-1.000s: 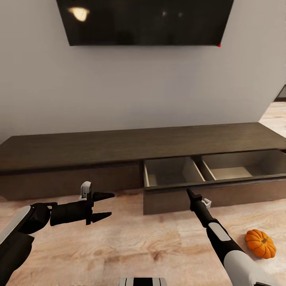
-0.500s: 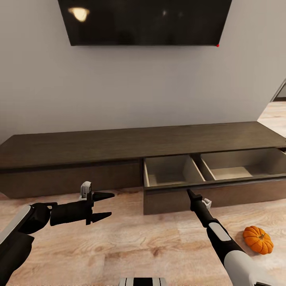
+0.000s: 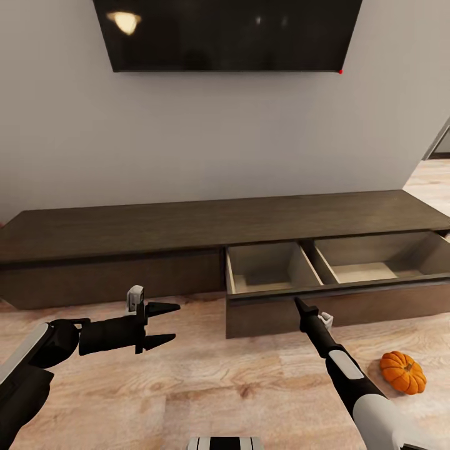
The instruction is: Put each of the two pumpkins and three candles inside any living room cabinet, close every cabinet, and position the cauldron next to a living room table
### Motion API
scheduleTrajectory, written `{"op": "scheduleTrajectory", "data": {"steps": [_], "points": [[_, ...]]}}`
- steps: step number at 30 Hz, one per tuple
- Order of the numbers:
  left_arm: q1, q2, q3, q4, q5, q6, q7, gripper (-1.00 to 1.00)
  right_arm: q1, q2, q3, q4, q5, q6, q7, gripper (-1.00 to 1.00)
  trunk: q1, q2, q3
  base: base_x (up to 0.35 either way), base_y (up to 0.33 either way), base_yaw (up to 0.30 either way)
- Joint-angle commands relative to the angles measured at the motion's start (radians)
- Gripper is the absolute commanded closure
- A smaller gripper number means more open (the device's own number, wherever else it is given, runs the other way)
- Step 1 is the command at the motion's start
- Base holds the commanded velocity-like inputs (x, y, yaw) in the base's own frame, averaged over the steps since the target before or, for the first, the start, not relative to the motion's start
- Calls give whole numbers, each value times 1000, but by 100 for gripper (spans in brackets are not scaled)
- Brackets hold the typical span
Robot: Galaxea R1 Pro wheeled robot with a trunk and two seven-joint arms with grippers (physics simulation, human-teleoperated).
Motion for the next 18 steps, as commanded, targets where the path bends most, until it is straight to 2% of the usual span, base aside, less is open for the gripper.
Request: {"op": "scheduleTrajectory", "data": {"steps": [1,18], "points": [[-1,0,-1,0,10,-1,9,-100,-1,26,12,0,-7,18,21,100,0,0,-1,-2,0,0],[-1,0,-1,0,10,-1,9,-100,-1,26,12,0,-8,21,22,100,0,0,-1,-32,0,0]]}}
